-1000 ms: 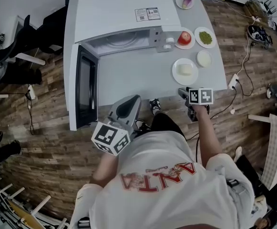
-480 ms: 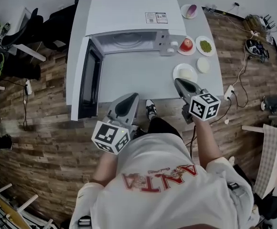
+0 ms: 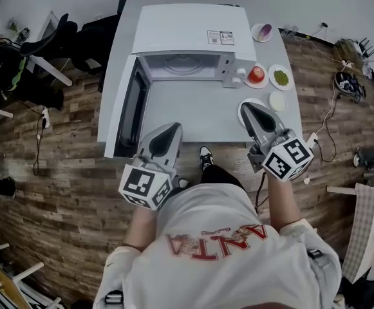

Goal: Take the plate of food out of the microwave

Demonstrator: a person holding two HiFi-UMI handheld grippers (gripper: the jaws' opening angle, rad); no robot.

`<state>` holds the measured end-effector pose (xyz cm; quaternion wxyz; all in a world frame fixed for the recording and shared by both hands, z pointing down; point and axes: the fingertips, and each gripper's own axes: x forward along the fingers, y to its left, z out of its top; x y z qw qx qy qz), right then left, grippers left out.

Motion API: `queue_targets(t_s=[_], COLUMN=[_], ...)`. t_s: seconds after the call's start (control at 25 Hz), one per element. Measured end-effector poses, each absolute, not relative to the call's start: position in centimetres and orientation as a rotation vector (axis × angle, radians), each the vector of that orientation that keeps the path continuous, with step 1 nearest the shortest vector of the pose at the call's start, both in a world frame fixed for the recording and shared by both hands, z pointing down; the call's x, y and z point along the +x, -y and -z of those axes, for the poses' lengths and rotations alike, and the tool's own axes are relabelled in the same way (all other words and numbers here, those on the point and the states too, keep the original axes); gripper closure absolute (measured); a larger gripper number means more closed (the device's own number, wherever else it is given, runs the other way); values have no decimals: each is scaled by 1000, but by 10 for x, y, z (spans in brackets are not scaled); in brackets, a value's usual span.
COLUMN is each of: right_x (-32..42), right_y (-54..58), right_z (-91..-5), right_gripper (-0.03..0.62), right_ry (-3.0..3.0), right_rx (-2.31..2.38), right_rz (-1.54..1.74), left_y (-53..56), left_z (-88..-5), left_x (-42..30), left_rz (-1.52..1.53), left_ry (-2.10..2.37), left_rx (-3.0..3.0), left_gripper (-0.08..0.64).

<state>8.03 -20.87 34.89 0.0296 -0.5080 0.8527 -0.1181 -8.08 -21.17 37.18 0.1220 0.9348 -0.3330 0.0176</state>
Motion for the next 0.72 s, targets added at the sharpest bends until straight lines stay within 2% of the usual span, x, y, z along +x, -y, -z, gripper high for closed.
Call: queue_targets(t_s=[0.72], right_x=[59], right_y=[211], right_z=[-355], right_gripper=[591], right_ry=[-2650], right_rx=[-1488], right_rz=[427], left_y=[210], left_z=[-363], left_x=[-83], left_rz=[-33], left_ry=[965], left_rx=[2735], left_gripper=[551])
